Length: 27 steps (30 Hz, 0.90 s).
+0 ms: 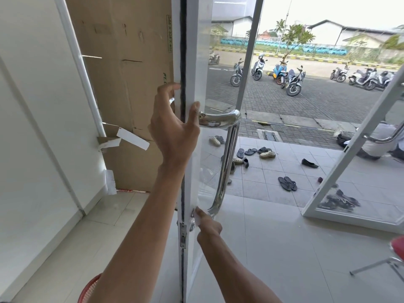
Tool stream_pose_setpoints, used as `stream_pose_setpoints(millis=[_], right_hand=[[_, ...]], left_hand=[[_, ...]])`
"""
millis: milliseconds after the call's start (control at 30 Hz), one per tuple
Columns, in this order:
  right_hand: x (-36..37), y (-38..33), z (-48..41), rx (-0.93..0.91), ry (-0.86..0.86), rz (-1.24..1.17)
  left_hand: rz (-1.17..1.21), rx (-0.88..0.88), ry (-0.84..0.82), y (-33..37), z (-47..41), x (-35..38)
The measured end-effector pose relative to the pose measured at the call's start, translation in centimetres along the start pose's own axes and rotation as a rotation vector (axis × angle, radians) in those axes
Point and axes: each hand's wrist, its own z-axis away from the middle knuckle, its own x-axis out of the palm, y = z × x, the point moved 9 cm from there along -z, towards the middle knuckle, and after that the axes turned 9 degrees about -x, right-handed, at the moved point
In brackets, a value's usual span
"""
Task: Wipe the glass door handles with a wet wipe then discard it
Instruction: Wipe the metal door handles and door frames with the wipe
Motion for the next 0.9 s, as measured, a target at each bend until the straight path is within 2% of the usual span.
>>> stream_pose_setpoints(millis=[133, 500, 667, 900], right_hand=[[-1.7, -1.9, -0.9, -0.058, 0.089, 0.028], [0.3, 0.4, -0.6, -0.044, 0.013, 0.069], [-1.8, -1.9, -2.4, -0.07, 0.12, 0.081], [-0.3, 0.2, -4.1, -0.121, -0.031, 0.037]], left_hand=[[0.0, -0.002, -0.002, 0.1, 0.0, 0.0], [0.013, 0.005, 0.012, 0.0, 0.0, -0.1], [0.002, 0.008, -0.002, 0.0, -0.1, 0.0], [-0.009, 0.006, 0.005, 0.0, -0.2, -0.2]])
